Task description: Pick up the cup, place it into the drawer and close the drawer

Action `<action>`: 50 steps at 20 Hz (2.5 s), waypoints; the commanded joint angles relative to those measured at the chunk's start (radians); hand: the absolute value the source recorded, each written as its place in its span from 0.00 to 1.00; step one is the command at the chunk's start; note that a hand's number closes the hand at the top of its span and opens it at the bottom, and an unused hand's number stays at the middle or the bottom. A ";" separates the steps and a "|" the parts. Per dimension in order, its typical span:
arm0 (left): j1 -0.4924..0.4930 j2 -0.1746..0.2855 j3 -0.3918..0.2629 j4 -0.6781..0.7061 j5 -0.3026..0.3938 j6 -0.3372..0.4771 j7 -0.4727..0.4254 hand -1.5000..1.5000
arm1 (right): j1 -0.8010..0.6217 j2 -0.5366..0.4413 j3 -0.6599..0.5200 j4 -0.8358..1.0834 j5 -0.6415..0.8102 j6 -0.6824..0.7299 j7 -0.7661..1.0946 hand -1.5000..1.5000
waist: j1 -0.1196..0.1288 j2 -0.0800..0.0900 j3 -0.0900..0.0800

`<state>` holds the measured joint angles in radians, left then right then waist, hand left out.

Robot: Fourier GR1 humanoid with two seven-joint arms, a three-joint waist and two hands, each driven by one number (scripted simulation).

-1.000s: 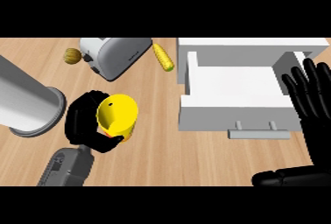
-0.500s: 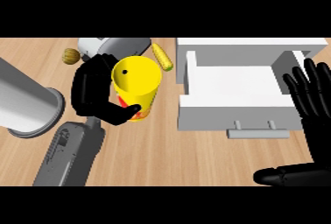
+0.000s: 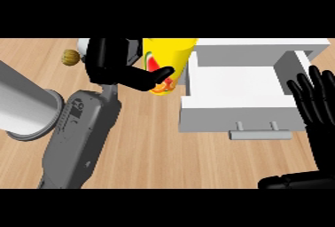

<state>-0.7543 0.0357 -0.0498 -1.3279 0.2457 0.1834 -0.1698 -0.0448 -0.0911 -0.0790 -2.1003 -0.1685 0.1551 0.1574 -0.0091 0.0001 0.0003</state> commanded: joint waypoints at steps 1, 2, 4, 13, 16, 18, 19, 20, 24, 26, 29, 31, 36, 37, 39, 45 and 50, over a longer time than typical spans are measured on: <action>-0.074 -0.031 0.000 0.120 -0.040 0.001 -0.041 1.00 | -0.042 -0.019 -0.038 0.044 -0.027 0.006 0.003 0.00 | 0.000 0.002 0.000; -0.119 -0.034 -0.010 0.115 -0.021 0.044 0.006 1.00 | -0.020 0.013 -0.007 0.029 0.012 -0.022 -0.006 0.00 | -0.001 0.001 0.000; -0.208 -0.024 0.043 0.223 -0.027 0.022 0.016 1.00 | -0.026 0.016 0.024 -0.025 0.019 -0.036 0.049 0.00 | -0.006 0.002 0.000; -0.372 -0.035 -0.047 0.474 0.023 0.133 -0.041 1.00 | 0.031 0.007 -0.014 0.057 0.004 0.035 -0.100 0.00 | -0.020 0.005 0.000; -0.380 -0.036 -0.116 0.534 0.093 0.182 -0.088 1.00 | -0.104 -0.029 -0.033 0.056 -0.012 -0.005 0.025 0.00 | -0.019 0.005 0.000; -0.432 -0.036 -0.078 0.638 0.093 0.142 -0.128 1.00 | -0.044 -0.023 -0.037 0.037 -0.029 0.015 0.001 0.00 | -0.025 0.007 0.000; -0.416 -0.036 -0.163 0.634 0.133 0.204 -0.140 1.00 | -0.048 0.015 0.022 0.022 0.039 -0.029 0.015 0.00 | -0.030 0.007 0.000; -0.408 -0.036 -0.169 0.615 0.135 0.197 -0.139 1.00 | -0.002 -0.009 -0.036 0.078 -0.014 0.033 -0.076 0.00 | -0.022 0.005 0.000; -0.503 -0.036 -0.211 0.759 0.224 0.230 -0.160 1.00 | -0.070 -0.023 -0.020 0.043 -0.015 0.016 -0.001 0.00 | -0.045 0.010 0.000; -0.516 -0.036 -0.224 0.797 0.241 0.194 -0.160 1.00 | -0.065 -0.038 -0.054 0.072 -0.034 0.029 -0.016 0.00 | -0.044 0.011 0.001; -0.537 -0.036 -0.273 0.860 0.271 0.210 -0.172 1.00 | -0.089 -0.007 0.000 0.041 -0.004 -0.006 0.026 0.00 | -0.054 0.012 0.000; -0.555 -0.036 -0.323 0.882 0.276 0.241 -0.182 1.00 | -0.057 -0.007 0.008 0.027 -0.020 0.024 -0.006 0.00 | -0.074 0.015 0.001; -0.529 -0.036 -0.399 0.927 0.329 0.210 -0.228 1.00 | -0.115 -0.015 -0.011 0.113 -0.018 0.025 -0.028 0.00 | -0.088 0.026 0.001; -0.535 -0.036 -0.441 0.875 0.348 0.241 -0.188 1.00 | -0.160 -0.031 -0.047 0.183 -0.033 0.028 -0.037 0.00 | -0.068 0.019 0.001; -0.552 -0.036 -0.491 0.902 0.344 0.295 -0.150 1.00 | -0.099 0.004 0.038 0.071 0.017 0.013 -0.012 0.00 | -0.096 0.018 0.001; -0.595 -0.036 -0.553 0.953 0.339 0.305 -0.121 0.00 | -0.103 0.011 0.024 0.108 0.002 0.020 -0.043 0.00 | -0.091 0.023 0.002; -0.594 -0.036 -0.530 0.935 0.414 0.295 -0.169 0.00 | -0.108 -0.001 0.001 0.097 -0.053 0.045 -0.043 0.00 | -0.111 0.030 0.001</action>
<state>-1.3227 0.0001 -0.5920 -0.3998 0.6179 0.4848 -0.3271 -0.1543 -0.0945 -0.0765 -2.0035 -0.2063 0.1922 0.1204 -0.1132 0.0260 0.0019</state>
